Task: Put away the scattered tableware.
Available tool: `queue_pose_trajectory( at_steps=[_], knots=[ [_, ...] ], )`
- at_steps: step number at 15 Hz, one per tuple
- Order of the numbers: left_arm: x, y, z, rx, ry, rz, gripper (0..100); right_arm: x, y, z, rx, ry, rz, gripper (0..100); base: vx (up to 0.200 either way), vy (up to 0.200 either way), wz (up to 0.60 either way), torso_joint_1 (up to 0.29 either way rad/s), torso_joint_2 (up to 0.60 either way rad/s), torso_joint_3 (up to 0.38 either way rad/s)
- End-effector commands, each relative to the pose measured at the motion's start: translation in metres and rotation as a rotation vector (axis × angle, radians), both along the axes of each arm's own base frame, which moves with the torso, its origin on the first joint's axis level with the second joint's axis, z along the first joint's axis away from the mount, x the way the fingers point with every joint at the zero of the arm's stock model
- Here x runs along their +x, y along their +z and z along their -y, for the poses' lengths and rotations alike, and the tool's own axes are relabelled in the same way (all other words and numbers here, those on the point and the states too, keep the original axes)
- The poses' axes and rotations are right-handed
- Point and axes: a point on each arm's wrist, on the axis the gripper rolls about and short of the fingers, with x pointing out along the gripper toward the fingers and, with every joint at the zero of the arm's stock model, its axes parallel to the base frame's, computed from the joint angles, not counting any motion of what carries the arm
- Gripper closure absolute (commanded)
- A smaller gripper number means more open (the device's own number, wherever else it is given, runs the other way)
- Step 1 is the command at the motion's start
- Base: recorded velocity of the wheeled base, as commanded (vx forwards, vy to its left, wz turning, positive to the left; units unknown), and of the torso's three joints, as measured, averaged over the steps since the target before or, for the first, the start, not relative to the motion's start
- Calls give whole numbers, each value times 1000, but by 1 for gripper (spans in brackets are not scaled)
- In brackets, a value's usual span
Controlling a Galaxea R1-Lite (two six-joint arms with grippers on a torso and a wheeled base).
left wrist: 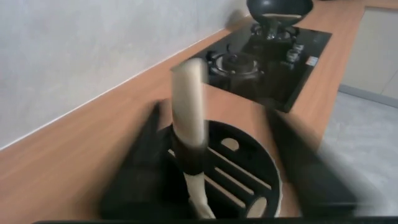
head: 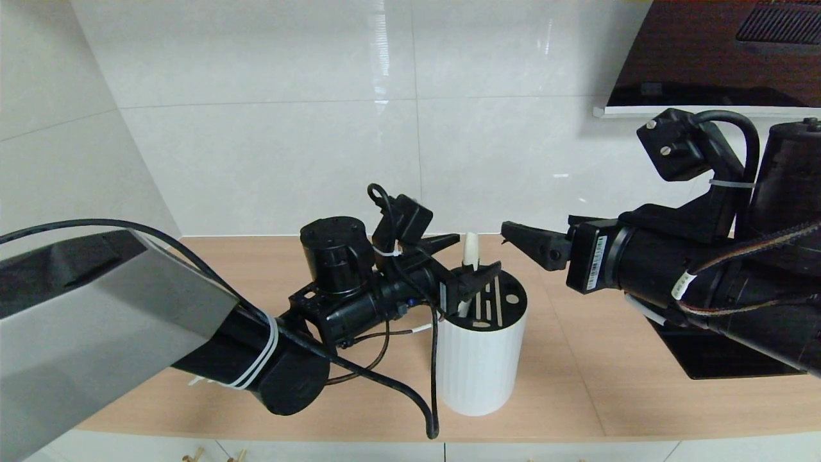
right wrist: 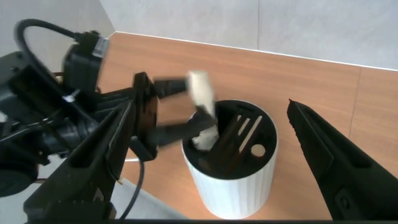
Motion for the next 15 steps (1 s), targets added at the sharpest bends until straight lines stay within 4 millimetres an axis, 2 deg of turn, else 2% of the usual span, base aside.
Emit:
queue_pose_trajectory(
  at_steps=[1, 7, 8, 10, 11, 12, 13, 15],
  knots=[
    [0, 3, 0, -12, 3, 16, 0, 0, 0, 0, 0, 1, -1, 0, 0, 0, 0, 0, 0, 0],
    [-1, 11, -1, -41, 19, 49, 0, 0, 0, 0, 1, -1, 0, 0, 0, 0, 0, 0, 0, 0],
    [-11, 31, -2, -110, 52, 126, 0, -2, 2, 2, 4, -5, 7, 0, 0, 0, 0, 0, 0, 0],
    [-30, 67, -17, -206, 111, 230, 0, -12, 6, 16, 17, -36, 26, 0, 0, 0, 0, 0, 0, 0],
    [-50, 92, -38, -252, 158, 274, 0, -23, 10, 30, 25, -52, 48, 0, 0, 0, 0, 0, 0, 0],
    [-56, 101, -51, -265, 185, 294, 0, -28, 9, 37, 20, -61, 53, 0, 0, 0, 0, 0, 0, 0],
    [-76, 117, -87, -276, 250, 326, 0, -40, 6, 66, 16, -128, 74, 0, 0, 0, 0, 0, 0, 0],
    [-105, 116, -126, -263, 324, 298, 0, -54, -4, 104, 18, -258, 90, 0, 0, 0, 0, 0, 0, 0]
  ],
)
